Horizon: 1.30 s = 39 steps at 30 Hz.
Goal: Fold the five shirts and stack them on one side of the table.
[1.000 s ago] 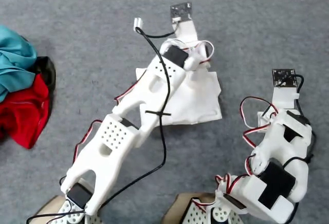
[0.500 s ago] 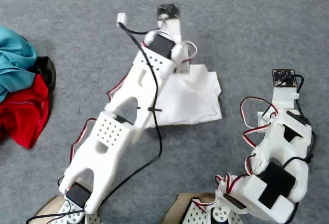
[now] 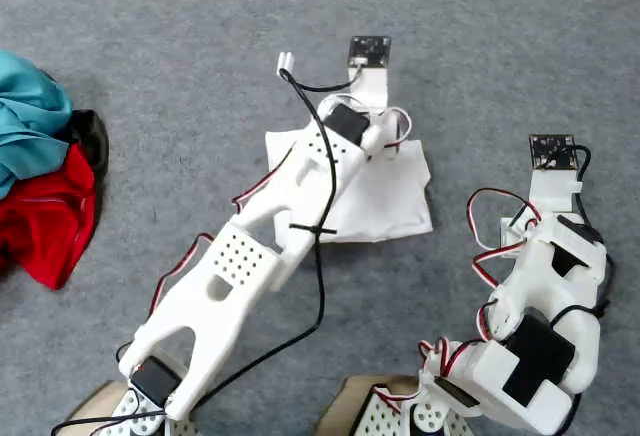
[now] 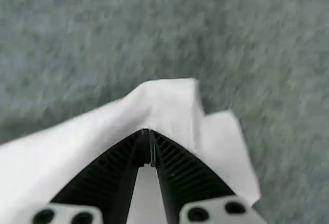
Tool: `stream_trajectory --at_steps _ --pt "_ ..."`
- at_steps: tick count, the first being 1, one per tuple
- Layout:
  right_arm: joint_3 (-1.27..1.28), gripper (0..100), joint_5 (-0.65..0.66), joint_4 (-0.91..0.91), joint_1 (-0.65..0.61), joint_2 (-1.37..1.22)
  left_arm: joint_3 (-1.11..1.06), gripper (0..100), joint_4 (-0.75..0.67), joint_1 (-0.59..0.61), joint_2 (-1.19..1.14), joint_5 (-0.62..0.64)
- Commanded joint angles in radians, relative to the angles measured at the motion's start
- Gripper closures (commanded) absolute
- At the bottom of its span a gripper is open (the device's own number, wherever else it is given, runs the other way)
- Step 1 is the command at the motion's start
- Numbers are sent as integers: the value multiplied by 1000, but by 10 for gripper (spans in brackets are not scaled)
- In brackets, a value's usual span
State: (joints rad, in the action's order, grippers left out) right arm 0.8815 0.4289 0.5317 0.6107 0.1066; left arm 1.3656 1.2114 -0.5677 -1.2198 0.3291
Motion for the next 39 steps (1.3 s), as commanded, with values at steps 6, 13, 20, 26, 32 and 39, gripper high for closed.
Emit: stream_trajectory --at_steps 6,13,20,26,32,39 --pt "-44 990 -5 -32 8 4 6 980 -180 -28 16 144" --pt "-44 990 -5 -35 8 4 23 980 -143 15 27 143" --pt "-44 990 -3 -35 8 4 172 979 78 170 25 138" --pt "-53 990 -2 -2 8 13 310 981 405 310 28 -132" --pt "-268 990 5 338 -31 77 226 981 551 416 51 -361" --pt "-527 991 35 727 -277 154 46 981 552 457 140 -310"
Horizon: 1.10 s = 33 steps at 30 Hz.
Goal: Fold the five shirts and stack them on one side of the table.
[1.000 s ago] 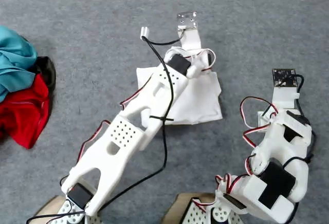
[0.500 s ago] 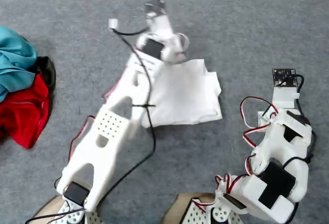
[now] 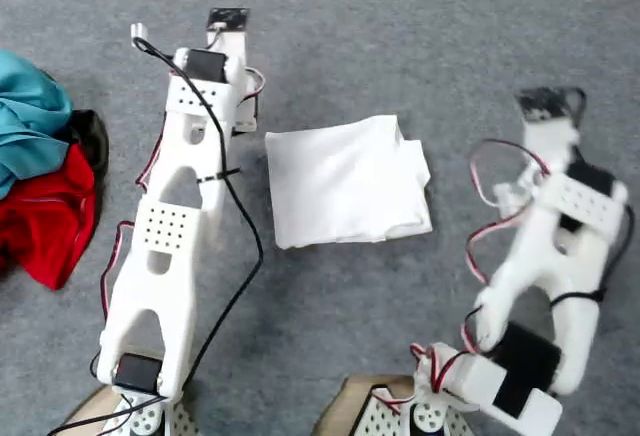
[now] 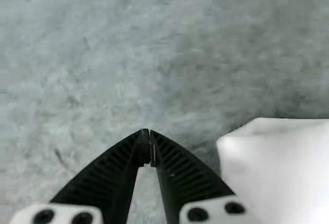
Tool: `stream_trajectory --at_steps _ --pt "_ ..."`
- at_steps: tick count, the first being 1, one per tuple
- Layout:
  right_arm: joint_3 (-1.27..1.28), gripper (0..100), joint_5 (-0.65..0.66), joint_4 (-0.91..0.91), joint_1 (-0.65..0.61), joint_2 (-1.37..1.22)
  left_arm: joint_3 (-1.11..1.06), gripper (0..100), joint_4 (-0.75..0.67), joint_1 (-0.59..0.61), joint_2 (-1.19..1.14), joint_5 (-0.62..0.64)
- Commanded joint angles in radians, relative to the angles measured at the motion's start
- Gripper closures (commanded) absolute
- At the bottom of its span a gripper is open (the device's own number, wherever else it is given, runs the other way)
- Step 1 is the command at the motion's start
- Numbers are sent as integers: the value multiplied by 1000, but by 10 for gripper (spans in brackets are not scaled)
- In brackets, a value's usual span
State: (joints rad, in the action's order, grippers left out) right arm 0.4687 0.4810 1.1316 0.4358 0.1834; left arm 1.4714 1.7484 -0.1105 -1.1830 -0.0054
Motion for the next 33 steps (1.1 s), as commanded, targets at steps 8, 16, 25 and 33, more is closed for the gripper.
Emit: stream_trajectory --at_steps 8,16,25,33 --pt "-28 991 -183 101 -450 248 -374 981 11 -83 387 18" --pt "93 991 -181 -176 -466 -18 -534 981 -169 -121 326 34" --pt "38 991 -178 -265 -292 -312 -453 981 -252 -74 154 91" --pt "-19 991 -153 -201 -291 -286 -255 981 -133 -72 97 91"
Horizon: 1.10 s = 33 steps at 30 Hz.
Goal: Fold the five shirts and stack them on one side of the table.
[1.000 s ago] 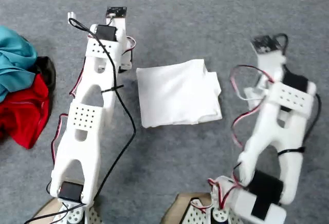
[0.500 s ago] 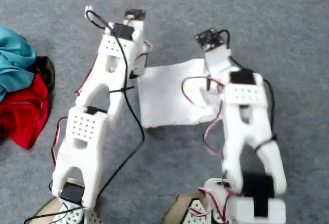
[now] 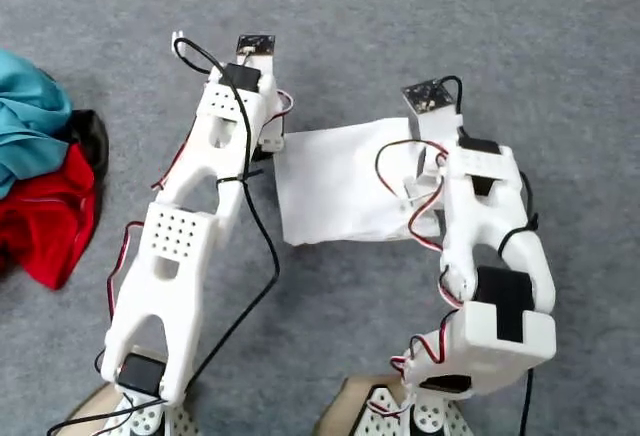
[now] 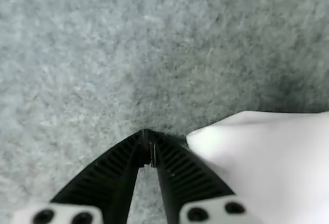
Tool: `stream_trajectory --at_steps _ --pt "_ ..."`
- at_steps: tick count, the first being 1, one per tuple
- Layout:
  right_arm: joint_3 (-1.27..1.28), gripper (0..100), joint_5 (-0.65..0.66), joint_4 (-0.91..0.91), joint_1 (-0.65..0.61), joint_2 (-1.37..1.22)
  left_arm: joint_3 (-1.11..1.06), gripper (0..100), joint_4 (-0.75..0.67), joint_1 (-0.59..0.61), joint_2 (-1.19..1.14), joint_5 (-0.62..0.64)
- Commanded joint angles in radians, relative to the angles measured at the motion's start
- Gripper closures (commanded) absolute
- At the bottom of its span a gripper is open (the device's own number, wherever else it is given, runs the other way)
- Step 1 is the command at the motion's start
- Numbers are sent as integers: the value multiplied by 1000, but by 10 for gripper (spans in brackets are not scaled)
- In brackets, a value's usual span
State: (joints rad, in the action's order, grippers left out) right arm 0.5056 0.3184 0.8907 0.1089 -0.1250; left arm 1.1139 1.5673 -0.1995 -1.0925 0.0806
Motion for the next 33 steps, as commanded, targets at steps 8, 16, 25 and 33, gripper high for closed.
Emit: stream_trajectory --at_steps 8,16,25,33 --pt "-318 991 9 264 -24 174 370 981 195 44 8 2" --pt "-677 990 5 276 -102 -91 275 981 192 -34 -1 6" --pt "-1150 990 3 437 -101 -616 144 981 72 -25 -85 52" --pt "-1520 990 9 583 -13 -898 195 981 81 -14 -113 55"
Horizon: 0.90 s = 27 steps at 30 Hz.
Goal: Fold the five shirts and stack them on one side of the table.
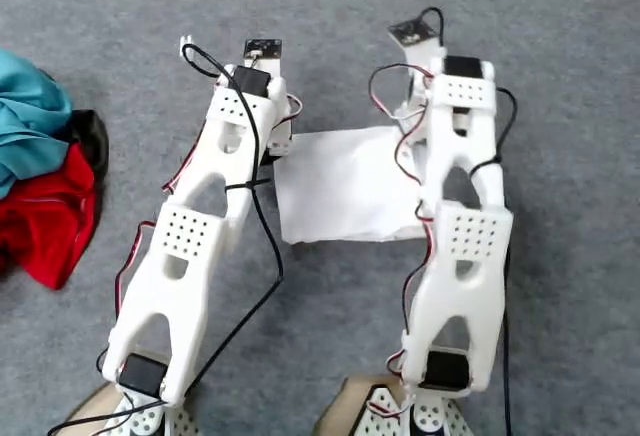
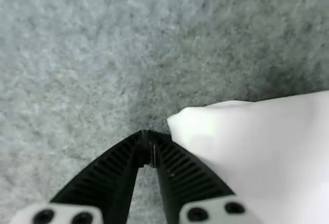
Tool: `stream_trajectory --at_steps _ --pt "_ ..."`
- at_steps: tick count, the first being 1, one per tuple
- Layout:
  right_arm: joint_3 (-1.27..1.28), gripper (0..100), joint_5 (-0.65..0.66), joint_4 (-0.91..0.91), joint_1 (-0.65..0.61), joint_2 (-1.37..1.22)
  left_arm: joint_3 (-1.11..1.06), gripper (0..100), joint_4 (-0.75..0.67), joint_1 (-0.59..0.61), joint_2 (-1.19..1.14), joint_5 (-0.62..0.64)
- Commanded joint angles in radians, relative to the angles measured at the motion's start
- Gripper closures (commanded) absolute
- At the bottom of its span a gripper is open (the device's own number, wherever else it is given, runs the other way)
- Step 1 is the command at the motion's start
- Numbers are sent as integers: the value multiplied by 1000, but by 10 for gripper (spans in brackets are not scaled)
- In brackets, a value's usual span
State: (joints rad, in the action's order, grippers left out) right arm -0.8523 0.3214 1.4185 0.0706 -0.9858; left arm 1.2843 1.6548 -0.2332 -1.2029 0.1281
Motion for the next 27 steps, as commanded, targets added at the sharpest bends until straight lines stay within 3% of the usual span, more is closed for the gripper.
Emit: stream_trajectory --at_steps 1,10,14,18,27 --pt "-211 990 6 81 24 -54 25 981 -5 18 -2 8" --pt "-687 990 5 365 -8 -85 35 981 5 18 10 8" --pt "-708 990 0 373 35 -25 126 981 72 17 13 8" --pt "-464 990 0 373 87 165 170 981 84 26 -5 6" --pt "337 990 9 362 171 808 172 981 84 41 -7 6"
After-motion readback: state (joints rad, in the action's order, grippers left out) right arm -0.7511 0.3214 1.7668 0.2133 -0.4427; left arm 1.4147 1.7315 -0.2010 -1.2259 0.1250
